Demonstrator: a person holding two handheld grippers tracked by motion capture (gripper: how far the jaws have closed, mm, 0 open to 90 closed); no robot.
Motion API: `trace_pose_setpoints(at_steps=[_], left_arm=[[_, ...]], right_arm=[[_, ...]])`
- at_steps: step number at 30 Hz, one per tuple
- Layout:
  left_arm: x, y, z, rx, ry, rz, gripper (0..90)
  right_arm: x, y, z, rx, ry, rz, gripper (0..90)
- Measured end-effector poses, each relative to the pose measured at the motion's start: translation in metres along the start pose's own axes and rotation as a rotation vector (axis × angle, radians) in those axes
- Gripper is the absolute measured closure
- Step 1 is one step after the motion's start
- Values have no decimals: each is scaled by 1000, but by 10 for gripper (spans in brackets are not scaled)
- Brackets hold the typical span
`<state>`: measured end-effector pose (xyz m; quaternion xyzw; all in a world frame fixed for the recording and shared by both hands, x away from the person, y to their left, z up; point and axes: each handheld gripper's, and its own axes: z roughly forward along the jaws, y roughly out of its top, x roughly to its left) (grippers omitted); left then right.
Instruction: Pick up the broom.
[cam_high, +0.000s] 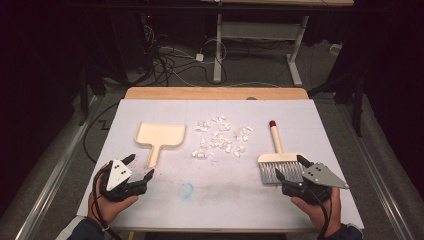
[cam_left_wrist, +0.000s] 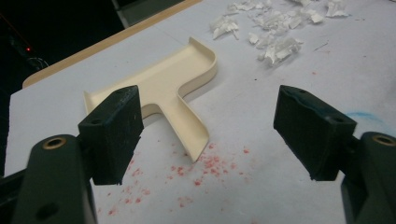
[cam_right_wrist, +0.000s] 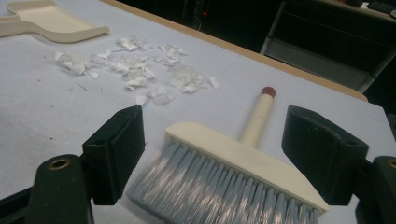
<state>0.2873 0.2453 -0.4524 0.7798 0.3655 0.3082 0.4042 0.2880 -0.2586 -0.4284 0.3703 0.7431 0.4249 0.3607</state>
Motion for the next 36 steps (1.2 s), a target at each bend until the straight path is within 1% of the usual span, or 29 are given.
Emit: trace_pose_setpoints(at_steps=[3,5,7,8,10,13,14,16,18,19,21,22,24,26,28,29,30,31,32,34,36], left_arm=[[-2,-1,2,21,-2,12,231],[-3,-1,2,23,-2,18,231],[-6,0,1,26,-2,39,231],[-7,-1,2,30,-3,48,231],[-8,-1,2,37,-4,58,231],[-8,-1,3,40,-8,55,227],[-8,-2,3,42,-6,57,227],[-8,-2,3,45,-6,56,227],[-8,-2,3,49,-8,52,226],[-8,-3,3,56,-8,57,221],[-9,-4,3,61,-2,57,221],[-9,-4,2,63,4,59,221],[-9,-3,2,63,12,57,216],[-9,-3,3,63,14,56,214],[-10,-3,5,72,13,61,214],[-11,-3,5,76,12,65,214],[-11,-4,6,81,12,70,214],[-12,-4,6,85,15,76,214],[-12,-4,5,88,18,83,214],[-12,-5,5,90,21,83,214],[-12,-4,5,91,21,79,214]], right_arm=[[0,-1,3,12,-3,-9,219],[0,-2,4,17,-6,-7,219],[-1,-3,4,27,-8,-3,219],[-2,-3,5,30,-8,-9,219],[-3,-2,5,32,-15,-7,218],[-6,-1,7,43,-26,-14,217],[-7,0,8,45,-29,-7,217],[-11,2,11,66,-29,-3,209],[-15,4,15,86,-43,-2,206],[-16,5,17,90,-39,3,202],[-20,9,24,114,-36,-6,191],[-22,11,28,131,-44,-5,189],[-27,14,37,174,-30,10,188],[-32,17,46,208,-37,17,189],[-37,21,54,248,-15,31,205],[-42,24,59,265,0,45,234],[-46,26,63,278,20,68,243],[-50,28,69,306,50,96,243],[-53,30,76,341,65,111,242],[-59,34,93,396,65,130,241],[-64,34,109,444,63,162,248]])
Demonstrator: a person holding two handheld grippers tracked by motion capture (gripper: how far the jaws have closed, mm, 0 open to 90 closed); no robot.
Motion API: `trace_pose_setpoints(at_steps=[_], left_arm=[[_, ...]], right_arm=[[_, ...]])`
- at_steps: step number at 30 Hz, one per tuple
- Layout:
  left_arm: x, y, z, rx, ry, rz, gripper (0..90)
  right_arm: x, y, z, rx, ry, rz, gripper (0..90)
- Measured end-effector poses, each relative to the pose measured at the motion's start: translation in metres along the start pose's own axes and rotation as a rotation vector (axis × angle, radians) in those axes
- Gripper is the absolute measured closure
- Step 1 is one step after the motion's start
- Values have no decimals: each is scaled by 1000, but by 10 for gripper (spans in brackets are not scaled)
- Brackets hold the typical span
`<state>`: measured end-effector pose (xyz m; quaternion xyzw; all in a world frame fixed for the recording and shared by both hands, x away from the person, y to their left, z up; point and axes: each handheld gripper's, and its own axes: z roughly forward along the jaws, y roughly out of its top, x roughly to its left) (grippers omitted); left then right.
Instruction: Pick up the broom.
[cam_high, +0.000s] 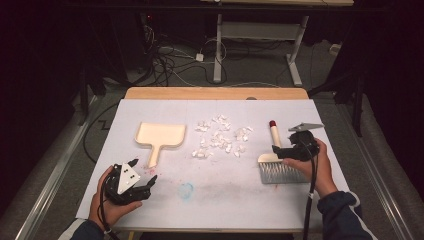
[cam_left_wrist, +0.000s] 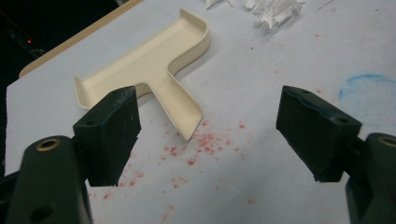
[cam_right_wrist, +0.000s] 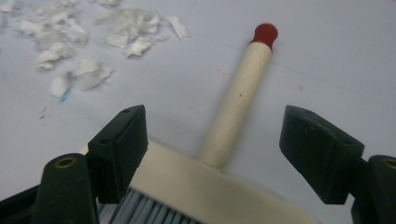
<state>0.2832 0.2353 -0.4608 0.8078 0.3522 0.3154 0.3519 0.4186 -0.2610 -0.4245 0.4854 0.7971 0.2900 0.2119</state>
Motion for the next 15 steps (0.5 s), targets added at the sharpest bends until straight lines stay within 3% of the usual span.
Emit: trace_pose_setpoints(at_steps=[4,7,10,15], left_arm=[[-1,0,1,6,-1,4,214],[-2,0,2,14,-5,7,214],[-3,-1,3,17,-7,9,214],[-3,-1,2,20,-5,14,214]], right_arm=[[-9,15,30,91,-59,44,278],[-17,22,46,133,-76,100,295],[-20,24,62,199,-101,111,324],[-22,26,66,210,-95,134,400]])
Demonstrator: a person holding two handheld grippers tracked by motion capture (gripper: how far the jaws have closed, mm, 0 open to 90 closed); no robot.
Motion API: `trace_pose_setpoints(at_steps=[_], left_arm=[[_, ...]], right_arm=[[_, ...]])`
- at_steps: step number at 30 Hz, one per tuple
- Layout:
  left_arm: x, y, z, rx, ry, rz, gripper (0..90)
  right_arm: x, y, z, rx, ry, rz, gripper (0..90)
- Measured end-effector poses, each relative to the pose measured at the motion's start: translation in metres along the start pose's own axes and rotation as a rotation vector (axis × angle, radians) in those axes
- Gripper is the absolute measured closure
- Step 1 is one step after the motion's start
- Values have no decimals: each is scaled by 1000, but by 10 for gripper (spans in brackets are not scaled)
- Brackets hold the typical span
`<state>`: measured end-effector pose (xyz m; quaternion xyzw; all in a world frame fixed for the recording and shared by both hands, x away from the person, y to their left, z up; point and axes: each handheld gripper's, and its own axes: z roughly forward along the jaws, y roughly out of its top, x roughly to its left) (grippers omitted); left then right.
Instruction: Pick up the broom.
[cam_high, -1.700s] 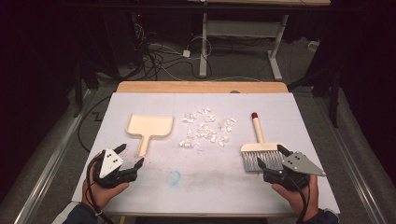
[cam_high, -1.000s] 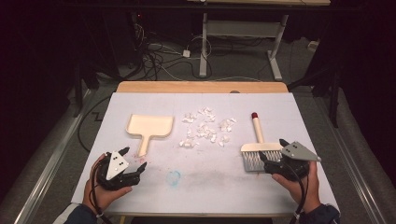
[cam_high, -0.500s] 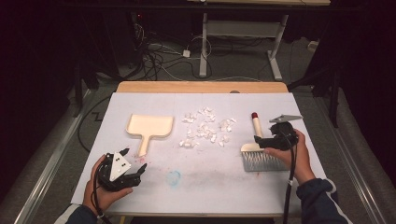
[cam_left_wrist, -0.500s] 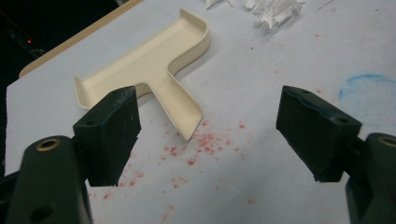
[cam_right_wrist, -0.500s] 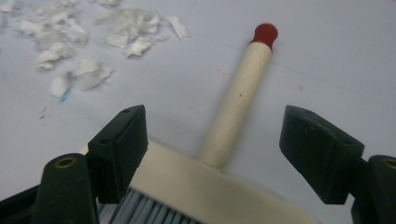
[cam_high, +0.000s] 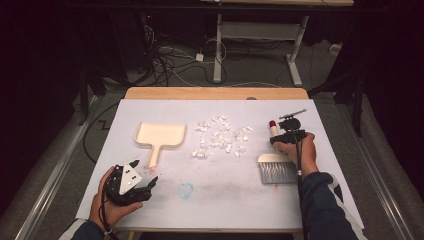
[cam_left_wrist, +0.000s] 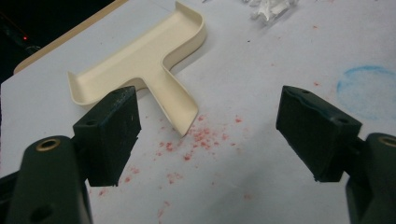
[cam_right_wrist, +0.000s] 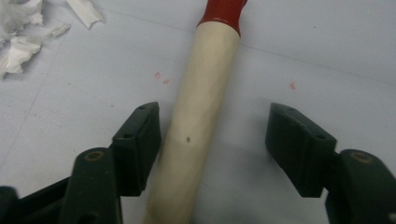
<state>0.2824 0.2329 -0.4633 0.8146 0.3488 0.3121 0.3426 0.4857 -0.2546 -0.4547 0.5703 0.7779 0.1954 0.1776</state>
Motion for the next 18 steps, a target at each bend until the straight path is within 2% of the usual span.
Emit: trace_pose_setpoints(at_steps=[4,6,11,13,18], left_arm=[[-1,0,0,3,1,0,215],[-1,1,0,6,1,2,214],[-2,1,1,11,-6,3,222],[-3,1,1,10,-9,1,221],[-2,1,1,14,-6,7,219]], right_arm=[[6,0,-2,-2,0,9,563],[8,1,-2,-2,-7,39,622],[11,4,-1,6,-28,69,658],[10,3,-1,-6,-25,68,695],[9,-2,-2,-50,-8,64,701]])
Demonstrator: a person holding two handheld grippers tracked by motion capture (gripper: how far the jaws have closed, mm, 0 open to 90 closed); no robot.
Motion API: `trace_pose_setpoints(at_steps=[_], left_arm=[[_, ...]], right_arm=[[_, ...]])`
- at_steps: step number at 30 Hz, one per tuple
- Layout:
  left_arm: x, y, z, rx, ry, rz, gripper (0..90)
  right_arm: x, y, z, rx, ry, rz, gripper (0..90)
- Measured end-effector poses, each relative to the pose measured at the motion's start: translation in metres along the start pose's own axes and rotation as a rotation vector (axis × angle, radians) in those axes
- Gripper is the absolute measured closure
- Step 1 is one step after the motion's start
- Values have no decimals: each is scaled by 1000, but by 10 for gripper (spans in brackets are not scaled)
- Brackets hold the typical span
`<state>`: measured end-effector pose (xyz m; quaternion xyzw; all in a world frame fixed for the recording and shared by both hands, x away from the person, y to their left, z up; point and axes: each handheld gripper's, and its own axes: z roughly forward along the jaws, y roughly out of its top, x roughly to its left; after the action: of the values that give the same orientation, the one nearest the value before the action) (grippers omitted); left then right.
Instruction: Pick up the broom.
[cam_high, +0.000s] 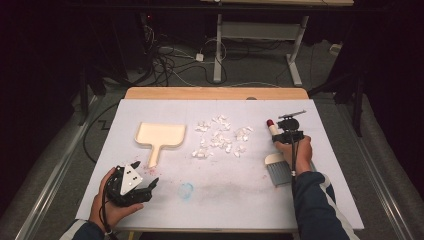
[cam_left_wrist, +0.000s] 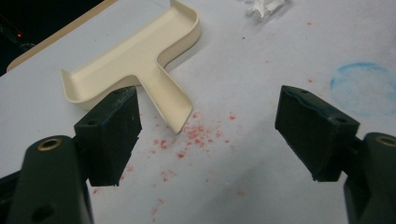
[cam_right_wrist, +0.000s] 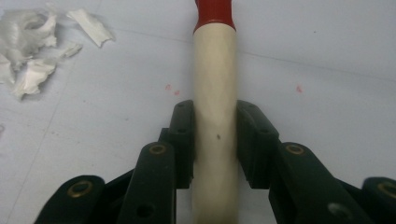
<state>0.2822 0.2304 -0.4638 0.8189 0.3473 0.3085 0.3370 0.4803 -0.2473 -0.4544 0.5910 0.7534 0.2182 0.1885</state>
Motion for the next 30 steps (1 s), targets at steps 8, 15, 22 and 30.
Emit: trace_pose_setpoints(at_steps=[8,15,22,30], left_arm=[[4,6,1,17,3,-9,221],[-12,49,-1,-106,-89,-31,222],[-65,98,16,-156,-266,19,222],[-127,154,40,-205,-423,59,238]], right_arm=[[-5,-15,-22,-173,65,-18,702],[3,-30,-68,-351,106,-83,702],[9,-41,-105,-469,160,-89,703],[42,-49,-138,-575,218,-164,703]])
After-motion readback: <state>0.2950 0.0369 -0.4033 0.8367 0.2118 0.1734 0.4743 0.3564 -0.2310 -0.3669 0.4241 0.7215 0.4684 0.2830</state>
